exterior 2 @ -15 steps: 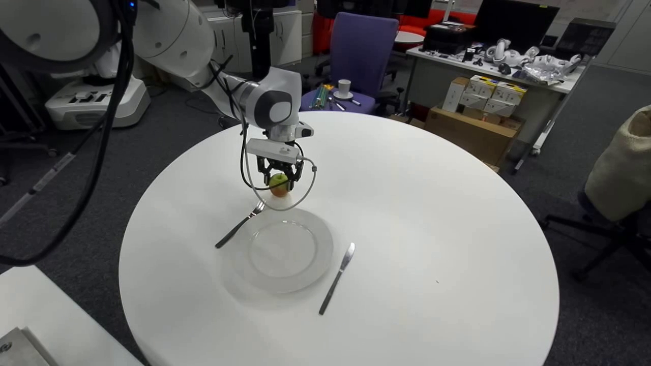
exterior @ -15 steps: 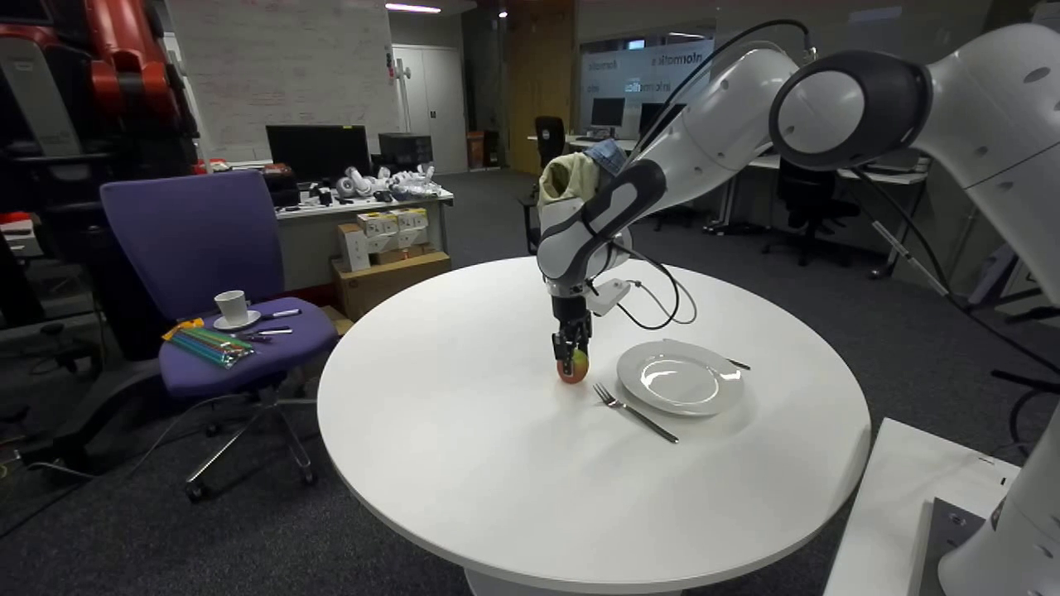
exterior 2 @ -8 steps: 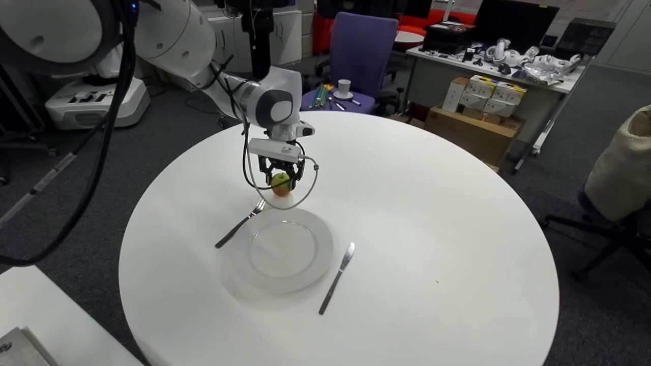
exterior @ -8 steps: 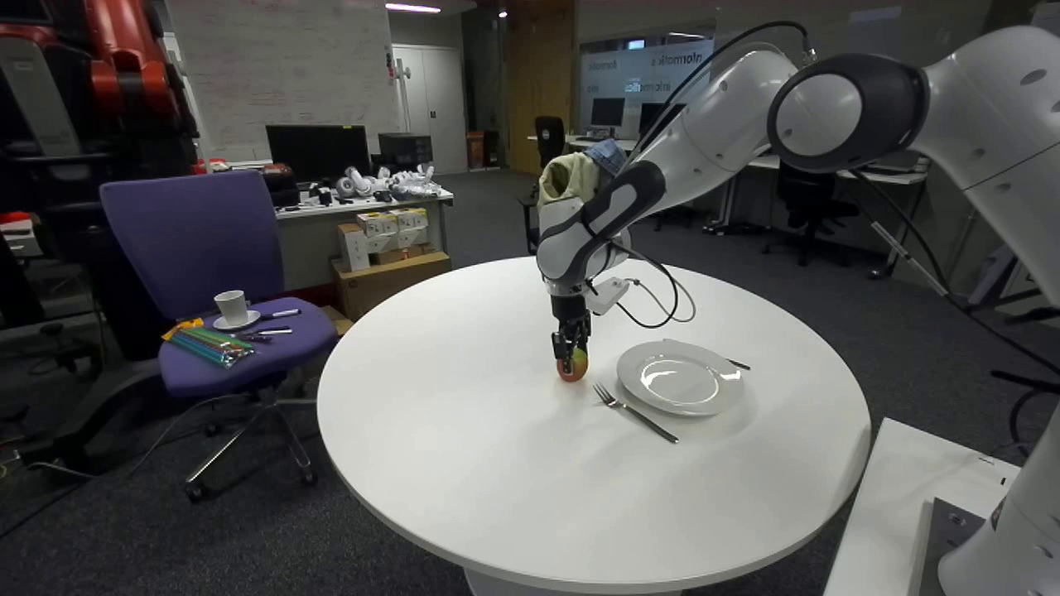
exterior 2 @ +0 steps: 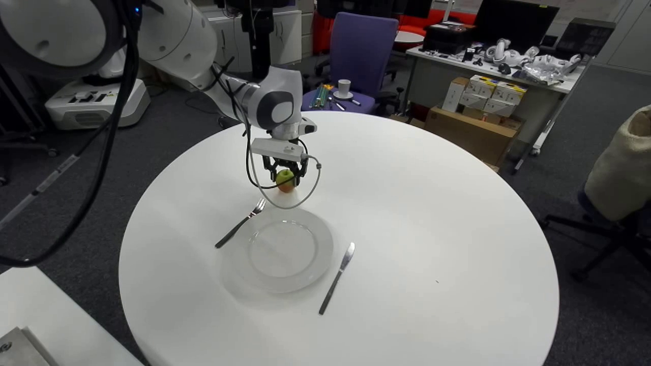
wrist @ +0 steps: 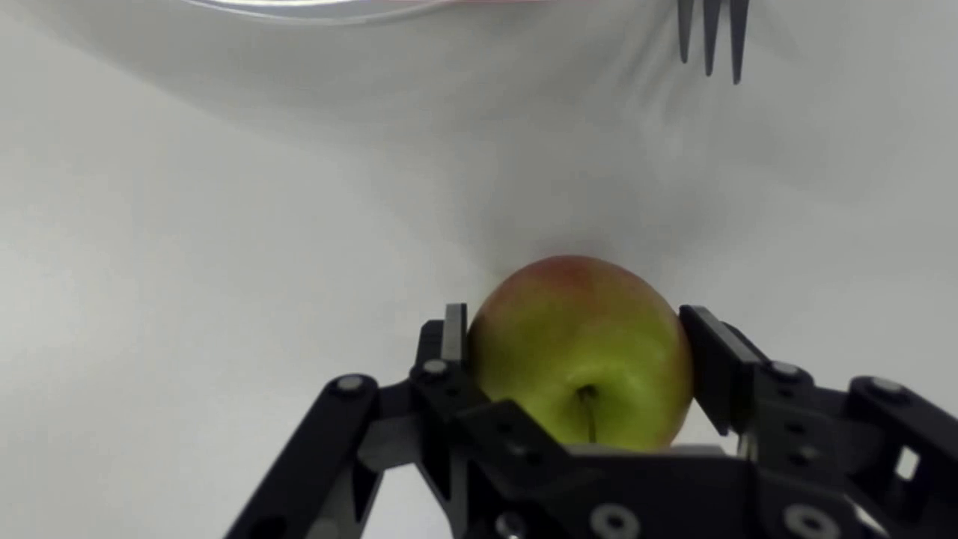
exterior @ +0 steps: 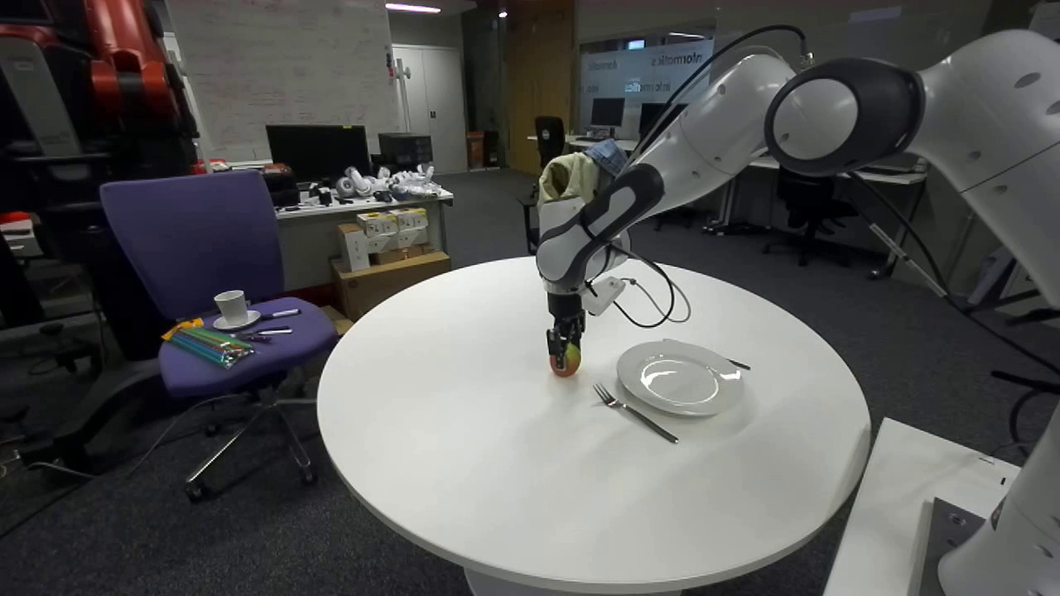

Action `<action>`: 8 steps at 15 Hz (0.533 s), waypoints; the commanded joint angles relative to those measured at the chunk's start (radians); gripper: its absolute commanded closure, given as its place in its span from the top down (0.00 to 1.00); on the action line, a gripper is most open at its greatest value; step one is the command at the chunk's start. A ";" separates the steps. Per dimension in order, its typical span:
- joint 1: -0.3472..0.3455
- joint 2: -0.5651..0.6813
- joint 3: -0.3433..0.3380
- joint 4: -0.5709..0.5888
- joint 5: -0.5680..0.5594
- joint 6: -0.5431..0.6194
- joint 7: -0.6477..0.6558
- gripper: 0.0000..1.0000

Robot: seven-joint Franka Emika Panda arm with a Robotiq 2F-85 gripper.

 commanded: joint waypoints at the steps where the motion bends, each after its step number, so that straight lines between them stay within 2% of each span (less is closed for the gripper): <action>1: -0.010 0.014 0.004 0.019 -0.006 0.034 0.016 0.48; 2: -0.012 0.015 0.005 0.019 -0.005 0.034 0.016 0.93; 3: -0.013 0.015 0.005 0.018 -0.004 0.033 0.015 0.94; 4: -0.016 0.016 0.006 0.017 -0.002 0.034 0.014 0.99; 8: -0.026 0.007 0.011 0.001 0.007 0.032 0.011 1.00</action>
